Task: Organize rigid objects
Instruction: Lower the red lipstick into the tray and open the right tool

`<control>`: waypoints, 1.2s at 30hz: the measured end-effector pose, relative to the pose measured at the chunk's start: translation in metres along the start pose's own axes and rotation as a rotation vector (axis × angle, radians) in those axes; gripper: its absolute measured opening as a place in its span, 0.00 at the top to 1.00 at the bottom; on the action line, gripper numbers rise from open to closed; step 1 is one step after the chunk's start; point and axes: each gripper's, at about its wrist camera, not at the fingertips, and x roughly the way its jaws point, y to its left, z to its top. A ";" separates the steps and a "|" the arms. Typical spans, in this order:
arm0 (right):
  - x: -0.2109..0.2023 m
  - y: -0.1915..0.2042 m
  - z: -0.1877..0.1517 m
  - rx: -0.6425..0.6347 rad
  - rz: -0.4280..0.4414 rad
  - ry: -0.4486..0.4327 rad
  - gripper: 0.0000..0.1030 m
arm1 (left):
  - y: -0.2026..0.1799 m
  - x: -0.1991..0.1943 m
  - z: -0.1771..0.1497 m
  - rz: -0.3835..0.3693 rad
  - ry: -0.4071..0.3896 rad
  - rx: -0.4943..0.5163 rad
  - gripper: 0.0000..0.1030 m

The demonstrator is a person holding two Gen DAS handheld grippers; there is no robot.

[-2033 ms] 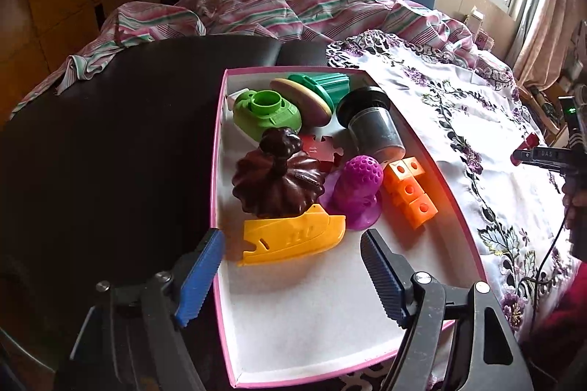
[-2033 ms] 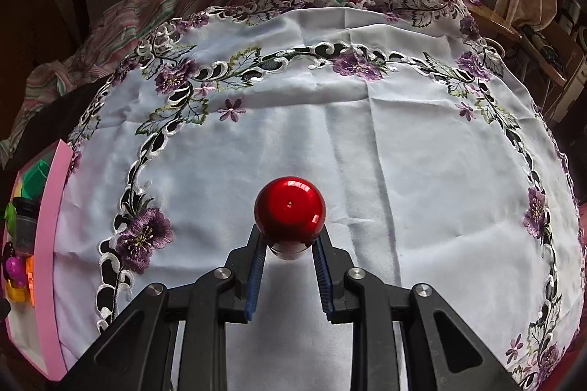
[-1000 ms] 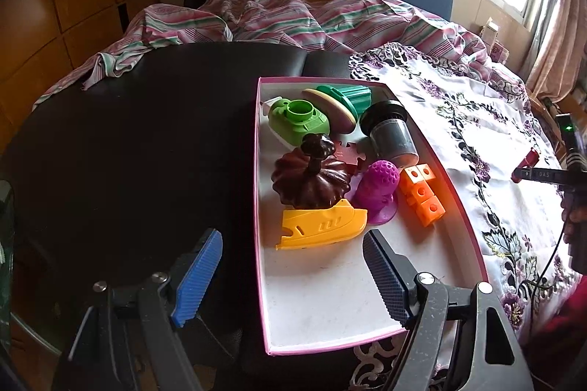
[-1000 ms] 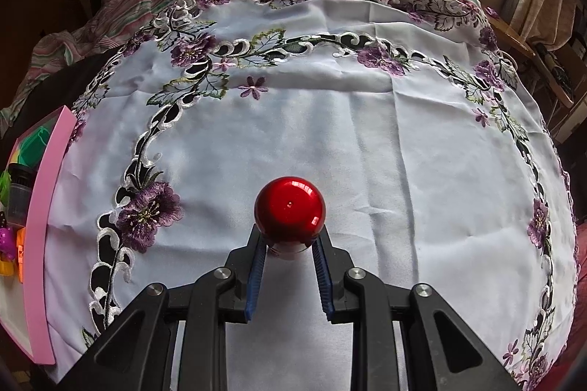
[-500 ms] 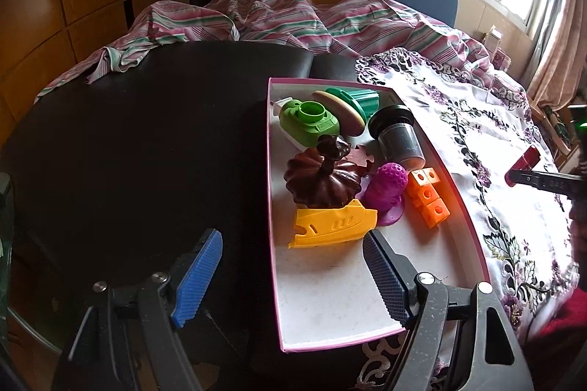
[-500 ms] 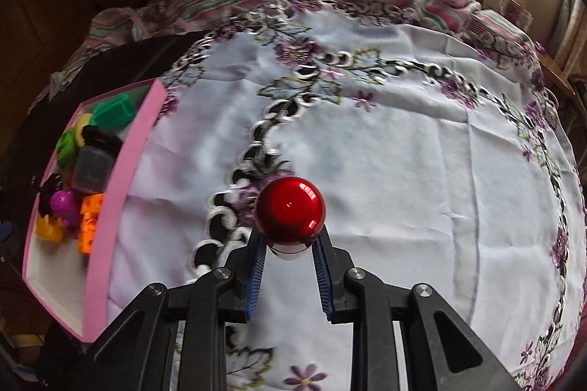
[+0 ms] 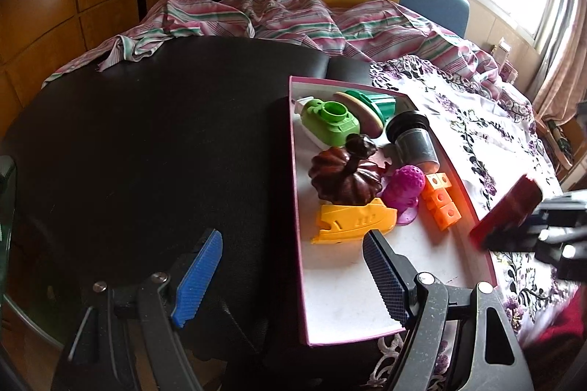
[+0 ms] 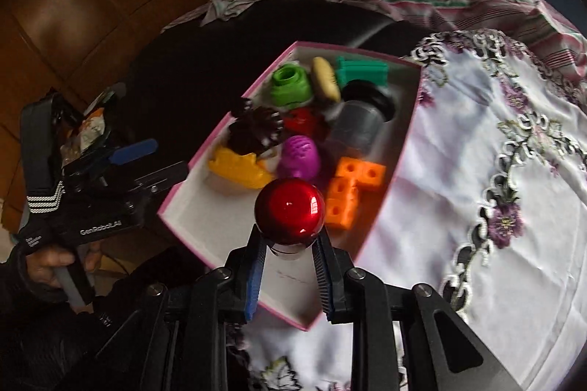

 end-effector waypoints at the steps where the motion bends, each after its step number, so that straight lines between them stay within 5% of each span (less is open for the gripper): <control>1: 0.006 0.005 0.000 0.001 0.019 0.019 0.76 | 0.002 0.000 0.000 0.002 -0.001 -0.006 0.23; 10: 0.065 0.014 0.013 0.049 0.042 0.148 0.75 | 0.020 -0.002 -0.003 0.021 -0.002 -0.055 0.19; 24: 0.064 0.003 0.005 0.130 0.004 0.123 0.69 | 0.021 -0.002 -0.005 0.035 -0.008 -0.051 0.15; 30: 0.051 0.017 -0.004 0.116 -0.061 0.049 0.67 | 0.017 -0.010 -0.002 0.065 -0.046 -0.042 0.10; 36: 0.024 0.032 -0.019 0.120 -0.231 -0.142 0.61 | 0.012 -0.021 -0.001 0.094 -0.088 -0.045 0.01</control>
